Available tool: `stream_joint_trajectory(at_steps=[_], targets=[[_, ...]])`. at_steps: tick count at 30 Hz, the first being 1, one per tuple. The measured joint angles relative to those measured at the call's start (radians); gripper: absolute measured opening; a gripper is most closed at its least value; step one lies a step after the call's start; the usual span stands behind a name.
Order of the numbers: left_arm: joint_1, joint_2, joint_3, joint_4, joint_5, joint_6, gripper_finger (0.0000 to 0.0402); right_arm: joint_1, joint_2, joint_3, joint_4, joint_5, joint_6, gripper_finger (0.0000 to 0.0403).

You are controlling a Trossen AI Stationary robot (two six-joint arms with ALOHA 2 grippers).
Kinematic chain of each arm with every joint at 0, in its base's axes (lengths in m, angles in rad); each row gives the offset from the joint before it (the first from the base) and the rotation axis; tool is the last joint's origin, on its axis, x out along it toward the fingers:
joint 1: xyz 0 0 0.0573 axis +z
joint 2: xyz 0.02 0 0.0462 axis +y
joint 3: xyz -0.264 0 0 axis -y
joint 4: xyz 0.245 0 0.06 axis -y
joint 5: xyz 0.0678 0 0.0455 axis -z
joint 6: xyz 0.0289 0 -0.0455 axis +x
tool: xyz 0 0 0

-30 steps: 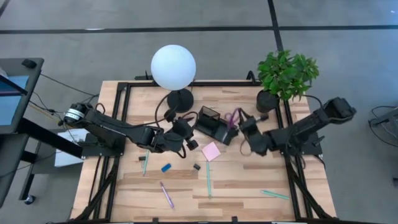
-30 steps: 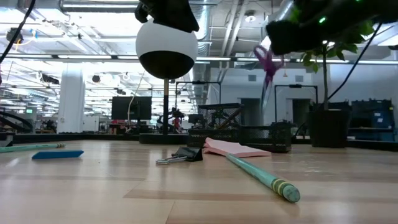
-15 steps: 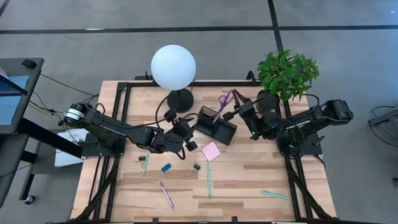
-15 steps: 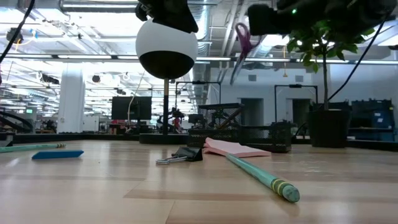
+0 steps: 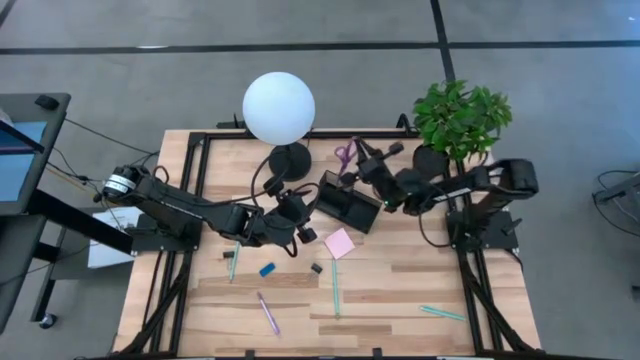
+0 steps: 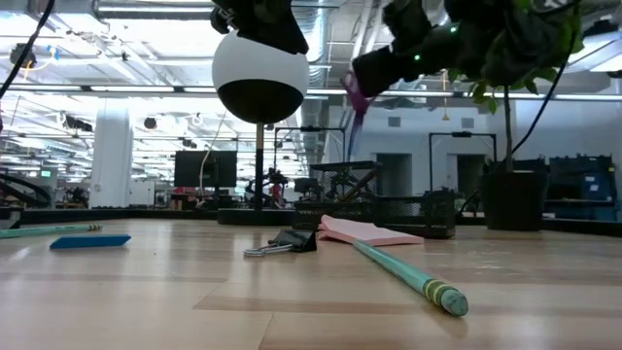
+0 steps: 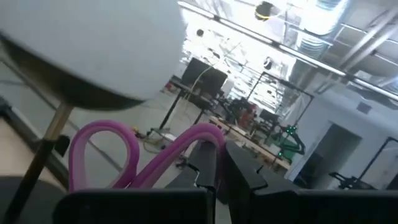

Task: Pick and place office supplies into organizer
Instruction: Put the violet scissors into the desk organizer

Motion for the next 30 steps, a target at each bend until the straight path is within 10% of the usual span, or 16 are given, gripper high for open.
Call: stream_joint_trajectory(at_steps=[10,30], targets=[[0.0,0.0,-0.001,-0.074,0.002,-0.056,0.0109,0.015,0.169,0.01,-0.002,0.024,-0.004,0.0014],[0.0,0.0,-0.001,-0.073,0.095,-0.11,0.0109,0.083,0.215,0.132,-0.093,0.139,-0.07,0.0178]])
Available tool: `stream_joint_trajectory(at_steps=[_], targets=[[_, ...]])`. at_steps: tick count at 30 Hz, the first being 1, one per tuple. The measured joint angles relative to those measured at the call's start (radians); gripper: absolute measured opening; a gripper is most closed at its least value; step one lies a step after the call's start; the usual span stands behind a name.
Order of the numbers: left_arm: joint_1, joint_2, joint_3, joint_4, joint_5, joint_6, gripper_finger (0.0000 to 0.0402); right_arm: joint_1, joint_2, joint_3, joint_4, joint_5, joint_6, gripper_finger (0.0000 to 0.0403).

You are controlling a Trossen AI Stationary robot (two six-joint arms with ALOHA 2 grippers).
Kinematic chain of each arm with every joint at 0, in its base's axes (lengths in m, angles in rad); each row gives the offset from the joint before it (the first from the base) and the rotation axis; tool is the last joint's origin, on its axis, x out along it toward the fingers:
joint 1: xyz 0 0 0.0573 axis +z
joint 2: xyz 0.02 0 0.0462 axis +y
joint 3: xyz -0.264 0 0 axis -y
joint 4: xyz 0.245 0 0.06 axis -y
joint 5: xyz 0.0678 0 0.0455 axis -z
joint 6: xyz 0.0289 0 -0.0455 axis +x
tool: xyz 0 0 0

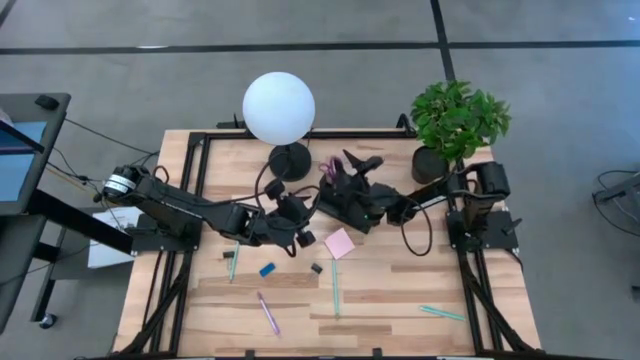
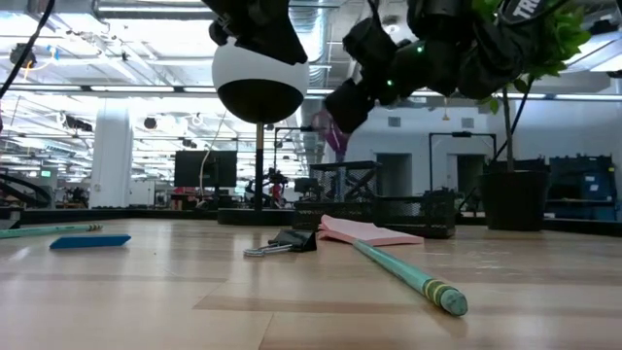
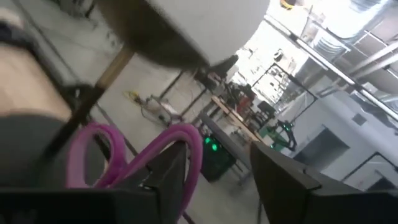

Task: Pick and place office supplies into organizer
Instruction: Put the violet scissors into the desk organizer, then put the blue pen into the desk organizer

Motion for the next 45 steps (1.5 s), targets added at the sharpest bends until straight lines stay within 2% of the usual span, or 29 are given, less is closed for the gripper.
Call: stream_joint_trajectory(at_steps=[5,9,13,18,22,24,27,31,33,39,45], targets=[[0.0,0.0,0.0,-0.001,0.013,-0.016,0.0109,-0.002,0.0,0.0,-0.126,0.037,0.092,0.0215],[0.0,0.0,0.0,-0.001,0.014,-0.017,0.0109,0.005,0.0,0.0,-0.135,0.045,0.123,0.0237],[0.0,0.0,0.0,-0.008,0.015,-0.024,0.0109,0.043,0.0,0.0,-0.135,0.057,0.123,0.0244],[0.0,0.0,0.0,-0.04,0.016,-0.056,0.0109,0.134,0.0,0.0,-0.07,0.179,0.055,0.024],[0.0,0.0,0.0,-0.067,0.019,-0.081,0.0109,0.244,-0.019,0.0,0.045,0.349,-0.163,0.0233],[0.0,0.0,0.0,-0.083,0.039,-0.099,0.0109,0.31,-0.039,0.0,0.062,0.404,-0.188,0.0231],[0.0,0.001,0.0,-0.108,0.106,-0.149,0.0109,0.423,-0.094,0.0,0.062,0.414,-0.135,0.0229],[0.0,0.025,0.0,-0.137,0.227,-0.191,0.0109,0.566,-0.141,0.0,0.043,0.504,-0.109,0.0228],[-0.001,0.042,0.0,-0.156,0.26,-0.191,0.0109,0.634,-0.171,-0.003,0.033,0.514,-0.085,0.0228],[-0.004,0.095,0.0,-0.142,0.27,-0.191,0.0109,0.81,-0.207,-0.048,0.029,0.517,0.083,0.0228],[-0.003,0.098,0.0,-0.127,0.267,-0.192,0.0109,0.975,-0.218,-0.085,0.035,0.516,0.228,0.0228]])
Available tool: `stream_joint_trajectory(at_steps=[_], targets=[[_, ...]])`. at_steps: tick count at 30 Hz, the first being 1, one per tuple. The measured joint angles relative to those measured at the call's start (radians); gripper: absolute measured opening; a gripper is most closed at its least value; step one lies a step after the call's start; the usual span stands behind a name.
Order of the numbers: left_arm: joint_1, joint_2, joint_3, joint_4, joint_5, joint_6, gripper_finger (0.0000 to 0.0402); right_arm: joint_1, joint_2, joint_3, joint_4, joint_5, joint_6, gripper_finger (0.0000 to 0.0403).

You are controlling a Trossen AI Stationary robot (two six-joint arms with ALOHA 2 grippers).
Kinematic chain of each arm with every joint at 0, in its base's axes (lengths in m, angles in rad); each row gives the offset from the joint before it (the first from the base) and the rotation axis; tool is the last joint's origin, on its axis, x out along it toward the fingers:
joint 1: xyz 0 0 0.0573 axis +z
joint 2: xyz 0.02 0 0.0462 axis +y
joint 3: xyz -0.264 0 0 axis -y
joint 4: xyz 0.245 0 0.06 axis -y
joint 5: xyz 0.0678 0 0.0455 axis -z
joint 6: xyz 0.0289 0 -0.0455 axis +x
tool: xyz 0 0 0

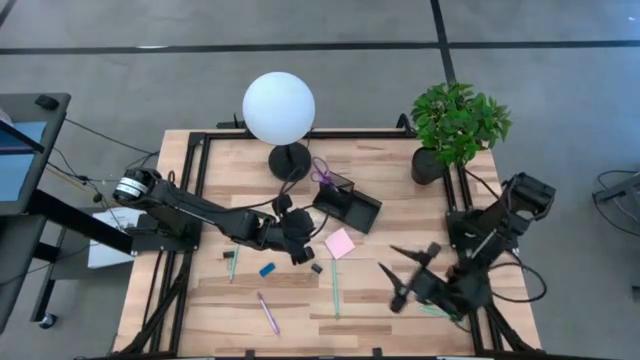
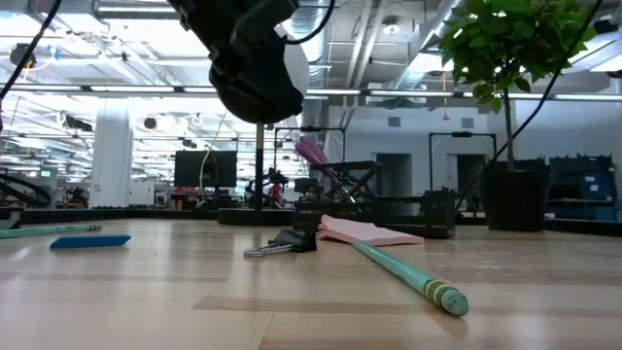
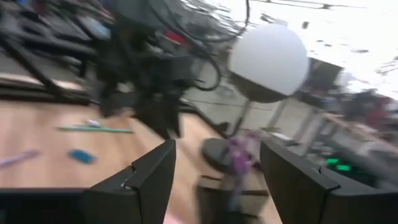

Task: Pick and place office supplies into organizer
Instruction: Put the blue pen into the desk organizer

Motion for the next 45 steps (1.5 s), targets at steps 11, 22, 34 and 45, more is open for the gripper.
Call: stream_joint_trajectory(at_steps=[11,22,34,45], targets=[[0.0,-0.002,0.0,0.055,0.004,-0.047,0.0109,0.188,0.047,-0.117,-0.022,-0.251,0.661,0.0228],[0.0,-0.002,0.0,0.115,0.003,-0.045,0.0109,-0.014,0.049,-0.129,-0.511,-0.407,1.192,0.0228],[0.001,-0.002,0.0,0.093,0.004,0.013,0.0109,-0.366,0.024,-0.129,-0.936,-1.542,1.639,0.0228],[0.005,-0.002,0.0,0.092,-0.006,0.029,0.0109,-0.335,-0.117,-0.125,-1.301,-1.852,1.914,0.0222]])
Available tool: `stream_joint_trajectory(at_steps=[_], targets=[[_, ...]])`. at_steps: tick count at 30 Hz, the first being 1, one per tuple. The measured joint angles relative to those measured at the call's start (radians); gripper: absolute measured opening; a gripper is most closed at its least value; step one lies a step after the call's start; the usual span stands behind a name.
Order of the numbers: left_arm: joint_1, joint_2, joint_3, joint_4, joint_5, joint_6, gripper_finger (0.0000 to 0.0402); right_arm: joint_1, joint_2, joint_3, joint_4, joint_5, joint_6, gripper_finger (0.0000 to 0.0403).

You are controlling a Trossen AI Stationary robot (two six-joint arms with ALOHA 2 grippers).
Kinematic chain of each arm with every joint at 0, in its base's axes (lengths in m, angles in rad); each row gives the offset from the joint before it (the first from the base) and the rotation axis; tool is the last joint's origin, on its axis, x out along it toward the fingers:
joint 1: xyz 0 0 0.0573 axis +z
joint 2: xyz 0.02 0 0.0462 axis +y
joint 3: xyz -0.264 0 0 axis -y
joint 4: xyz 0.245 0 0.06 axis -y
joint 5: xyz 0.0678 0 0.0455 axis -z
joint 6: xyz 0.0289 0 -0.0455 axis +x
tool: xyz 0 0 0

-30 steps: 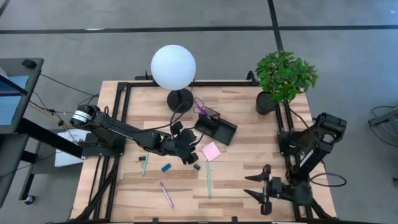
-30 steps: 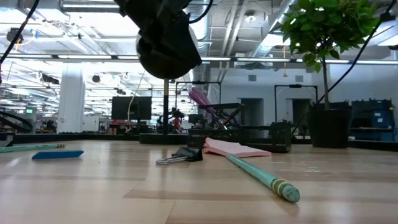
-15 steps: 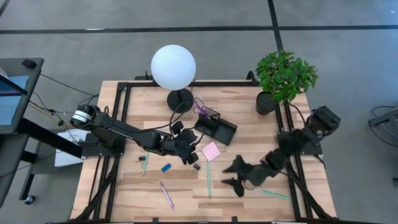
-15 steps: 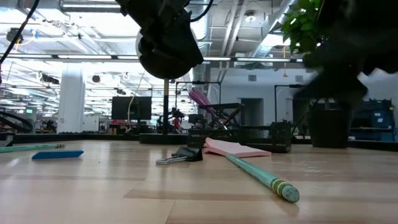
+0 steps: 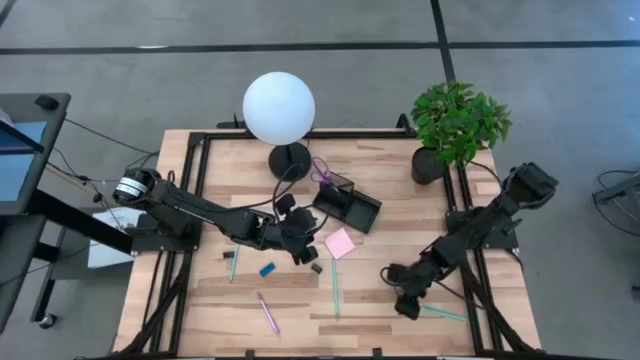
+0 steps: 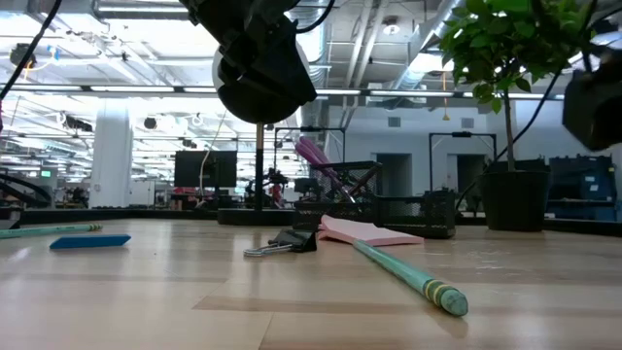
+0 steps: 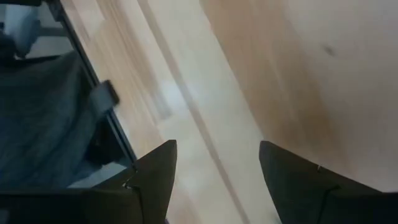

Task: Pick and place office supplies into organizer
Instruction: Put the blue pen into the desk organizer

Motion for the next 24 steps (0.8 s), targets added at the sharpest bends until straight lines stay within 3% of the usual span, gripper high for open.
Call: stream_joint_trajectory(at_steps=[7,13,24], targets=[[0.008,0.0,0.0,0.0,-0.002,-0.003,0.0109,0.04,-0.103,0.097,-0.448,0.12,0.026,0.0181],[0.008,0.0,0.0,0.0,-0.01,-0.003,0.0109,0.109,-0.065,0.132,-0.451,0.117,0.108,0.0154],[0.008,0.0,0.0,0.0,-0.044,-0.006,0.0109,0.181,0.077,0.151,-0.452,-0.012,0.206,0.0146]])
